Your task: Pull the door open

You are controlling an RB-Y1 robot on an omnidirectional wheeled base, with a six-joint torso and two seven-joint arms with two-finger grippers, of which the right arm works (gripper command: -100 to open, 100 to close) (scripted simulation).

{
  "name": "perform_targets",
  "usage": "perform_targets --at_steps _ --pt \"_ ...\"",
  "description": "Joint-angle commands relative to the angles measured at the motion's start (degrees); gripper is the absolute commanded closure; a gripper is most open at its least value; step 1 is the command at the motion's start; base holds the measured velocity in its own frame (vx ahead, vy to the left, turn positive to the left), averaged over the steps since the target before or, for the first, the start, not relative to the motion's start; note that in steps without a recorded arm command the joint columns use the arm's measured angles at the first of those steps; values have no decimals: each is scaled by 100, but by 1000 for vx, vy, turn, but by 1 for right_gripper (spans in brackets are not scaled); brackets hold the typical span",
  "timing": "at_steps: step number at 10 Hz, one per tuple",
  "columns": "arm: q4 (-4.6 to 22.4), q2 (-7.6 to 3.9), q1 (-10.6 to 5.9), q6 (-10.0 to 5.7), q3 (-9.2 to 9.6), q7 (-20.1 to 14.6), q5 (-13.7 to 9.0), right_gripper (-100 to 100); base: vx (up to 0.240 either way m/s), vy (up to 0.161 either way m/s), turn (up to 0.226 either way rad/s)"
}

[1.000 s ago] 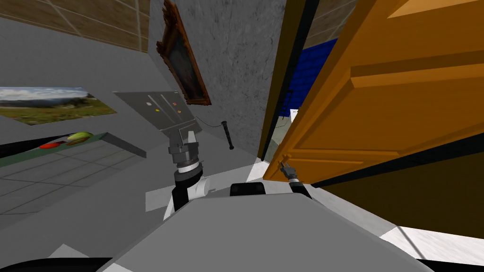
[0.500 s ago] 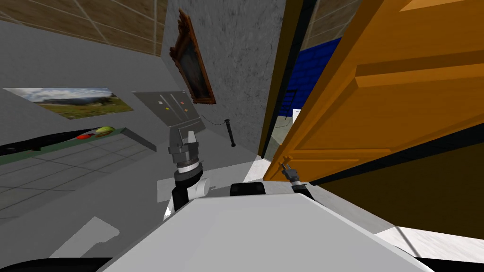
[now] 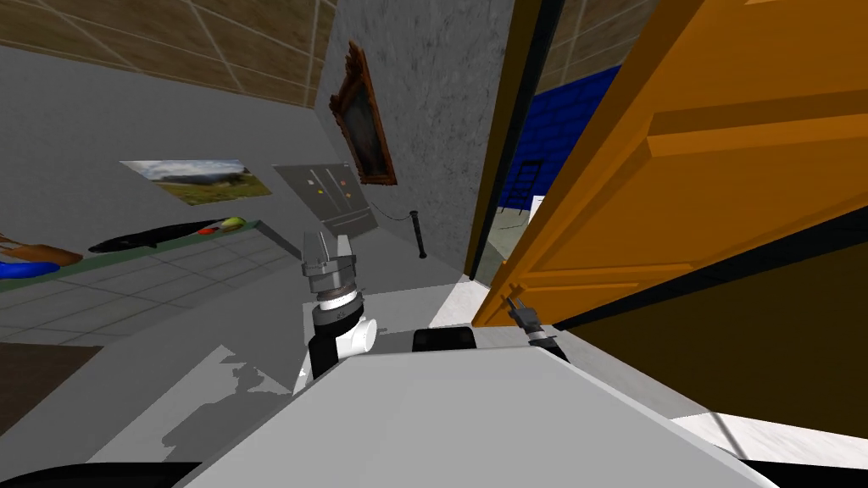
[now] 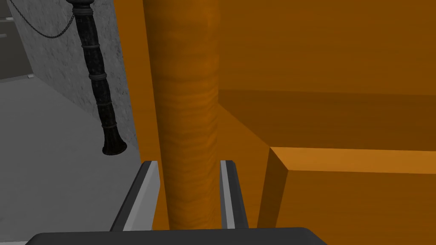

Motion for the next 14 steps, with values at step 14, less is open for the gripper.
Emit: perform_targets --at_steps 14 --pt "390 -198 -5 -518 294 -366 181 100 -170 -50 111"
